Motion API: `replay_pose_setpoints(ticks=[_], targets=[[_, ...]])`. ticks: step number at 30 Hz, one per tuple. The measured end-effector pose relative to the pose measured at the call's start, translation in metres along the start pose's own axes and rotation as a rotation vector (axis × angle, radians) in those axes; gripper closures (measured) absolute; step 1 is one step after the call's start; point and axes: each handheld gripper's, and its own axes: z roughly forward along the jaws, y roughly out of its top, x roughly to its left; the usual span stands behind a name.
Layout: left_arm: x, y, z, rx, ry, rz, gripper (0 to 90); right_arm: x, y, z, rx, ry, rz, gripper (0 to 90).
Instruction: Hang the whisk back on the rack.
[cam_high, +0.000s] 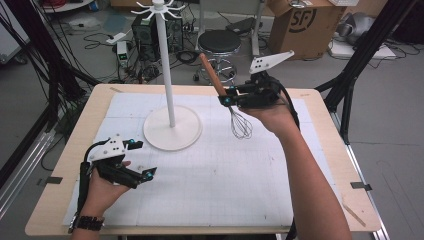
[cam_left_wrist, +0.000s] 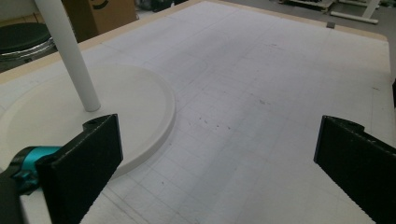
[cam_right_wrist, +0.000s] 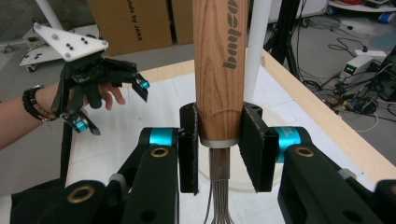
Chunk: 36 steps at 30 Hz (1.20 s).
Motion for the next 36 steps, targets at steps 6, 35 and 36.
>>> replay_pose_setpoints(ticks=[6,35,36], targets=[[-0.001,0.000,0.002,0.003,-0.004,0.002,1.7,-0.009,0.014,0.001,-0.026,0.012,-0.006,69.9],[-0.002,0.002,0.000,-0.008,-0.012,0.006,1.7,-0.029,0.080,0.014,-0.027,-0.050,-0.014,70.0],[-0.002,0.002,0.000,-0.007,-0.009,0.007,1.7,-0.030,0.082,0.015,-0.027,-0.057,-0.014,70.0]])
